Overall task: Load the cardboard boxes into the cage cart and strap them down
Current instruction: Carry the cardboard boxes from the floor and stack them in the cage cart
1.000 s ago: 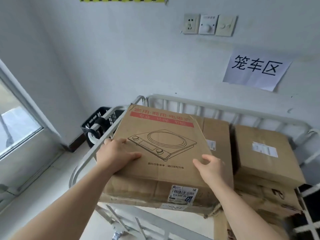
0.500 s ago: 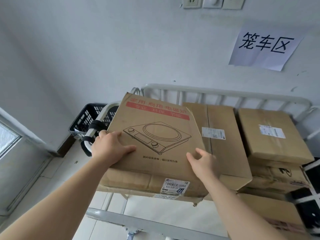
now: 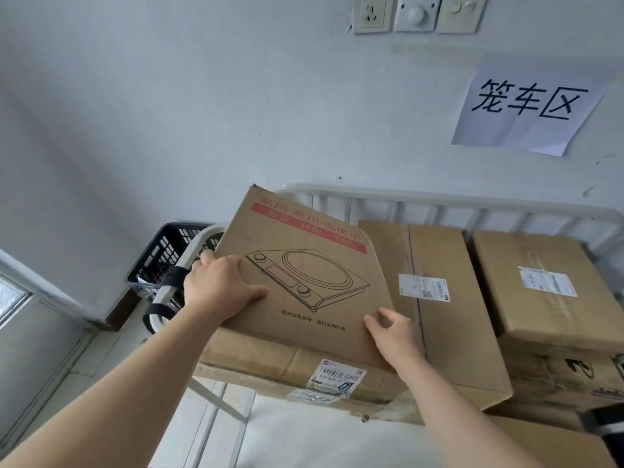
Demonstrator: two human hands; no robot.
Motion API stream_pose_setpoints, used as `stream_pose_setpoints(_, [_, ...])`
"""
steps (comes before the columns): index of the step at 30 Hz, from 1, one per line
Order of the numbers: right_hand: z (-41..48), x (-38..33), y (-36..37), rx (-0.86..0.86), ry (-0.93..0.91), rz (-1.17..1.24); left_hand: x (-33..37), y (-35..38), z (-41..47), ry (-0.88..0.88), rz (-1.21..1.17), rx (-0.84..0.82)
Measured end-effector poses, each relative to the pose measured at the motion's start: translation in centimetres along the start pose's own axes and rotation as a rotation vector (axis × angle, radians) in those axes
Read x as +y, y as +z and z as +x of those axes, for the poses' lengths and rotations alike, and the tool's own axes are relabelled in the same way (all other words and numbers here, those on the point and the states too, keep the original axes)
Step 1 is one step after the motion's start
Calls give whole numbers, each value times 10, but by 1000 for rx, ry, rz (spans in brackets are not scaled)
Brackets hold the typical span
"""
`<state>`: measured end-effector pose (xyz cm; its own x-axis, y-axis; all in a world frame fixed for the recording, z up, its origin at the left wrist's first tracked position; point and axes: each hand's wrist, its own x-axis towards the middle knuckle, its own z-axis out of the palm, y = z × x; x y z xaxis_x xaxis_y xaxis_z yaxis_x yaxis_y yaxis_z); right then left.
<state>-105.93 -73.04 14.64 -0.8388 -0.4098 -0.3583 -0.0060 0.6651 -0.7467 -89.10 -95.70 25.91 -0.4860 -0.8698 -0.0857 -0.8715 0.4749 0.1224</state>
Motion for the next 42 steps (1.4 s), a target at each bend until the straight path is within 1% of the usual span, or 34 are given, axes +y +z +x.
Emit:
stream_pose_setpoints(3, [10, 4, 0, 3, 14, 6, 6, 9, 14, 13, 20, 16])
stream_pose_setpoints(7, [24, -2, 0, 47, 18, 13, 8, 19, 34, 39, -22, 15])
stream_pose_setpoints(10, [35, -6, -4, 84, 39, -54, 6, 35, 45, 41, -41, -24])
stream_pose_setpoints(16, [50, -20, -1, 75, 67, -188, -8, 64, 68, 44, -82, -66])
stream_pose_setpoints(21, [54, -26, 15, 85, 66, -246, -27, 89, 85, 66, -122, -142])
stream_pose_setpoints(25, [66, -31, 26, 72, 63, -323, -40, 117, 92, 68, -104, -274])
stream_pose_setpoints(27, [73, -32, 32, 52, 73, -356, -42, 129, 96, 60, -80, -307])
stream_pose_setpoints(35, [85, -7, 61, -43, 113, -309, -47, 164, 116, 60, -15, -441])
stream_pose_setpoints(38, [90, 4, 71, -63, 105, -311, -50, 180, 119, 53, -17, -455])
stream_pose_setpoints(42, [103, 16, 83, -64, 102, -374, -48, 201, 128, 59, -19, -472])
